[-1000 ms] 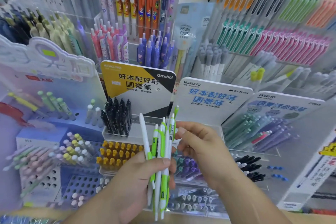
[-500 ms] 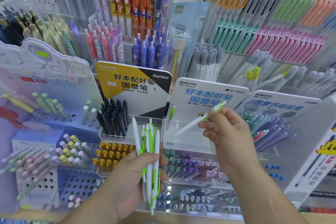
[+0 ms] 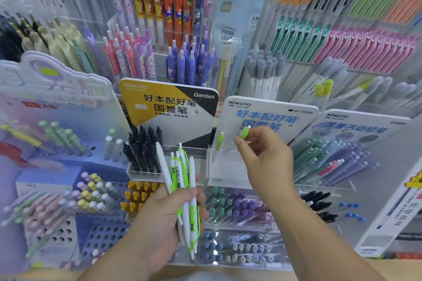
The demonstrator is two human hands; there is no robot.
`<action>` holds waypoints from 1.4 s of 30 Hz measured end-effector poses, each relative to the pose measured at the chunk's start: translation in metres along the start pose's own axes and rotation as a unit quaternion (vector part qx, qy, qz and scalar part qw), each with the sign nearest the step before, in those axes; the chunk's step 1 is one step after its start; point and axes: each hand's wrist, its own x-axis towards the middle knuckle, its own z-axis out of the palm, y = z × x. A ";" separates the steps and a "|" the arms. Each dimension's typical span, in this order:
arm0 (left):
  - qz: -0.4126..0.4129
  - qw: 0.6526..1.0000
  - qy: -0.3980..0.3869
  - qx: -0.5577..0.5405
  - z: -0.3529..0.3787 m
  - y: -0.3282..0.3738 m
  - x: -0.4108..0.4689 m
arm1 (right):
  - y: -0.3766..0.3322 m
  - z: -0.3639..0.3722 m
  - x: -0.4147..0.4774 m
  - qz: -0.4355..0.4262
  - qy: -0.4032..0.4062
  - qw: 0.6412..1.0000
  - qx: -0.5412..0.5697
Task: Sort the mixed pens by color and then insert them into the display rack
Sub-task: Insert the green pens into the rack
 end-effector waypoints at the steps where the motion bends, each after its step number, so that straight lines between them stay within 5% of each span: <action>1: 0.000 1.000 0.000 0.000 0.000 0.000 0.001 | 0.001 0.001 0.000 0.002 -0.002 1.000 0.000; 15: 0.007 1.000 -0.019 -0.004 -0.001 0.003 0.000 | 0.013 0.021 0.000 -0.020 -0.046 0.995 -0.091; 30: 0.015 1.000 -0.016 0.010 -0.001 0.003 -0.002 | 0.013 0.015 -0.008 0.049 -0.063 0.994 -0.079; 33: 0.016 0.999 -0.023 0.023 0.002 0.003 -0.002 | -0.002 0.000 -0.020 0.098 -0.079 0.992 0.017; 36: 0.012 0.998 -0.036 0.045 0.007 0.001 0.000 | -0.021 -0.014 -0.032 0.183 -0.175 0.954 0.159; 42: 0.010 0.995 -0.059 0.081 0.023 -0.006 0.001 | -0.025 -0.022 -0.046 0.244 -0.220 0.925 0.191</action>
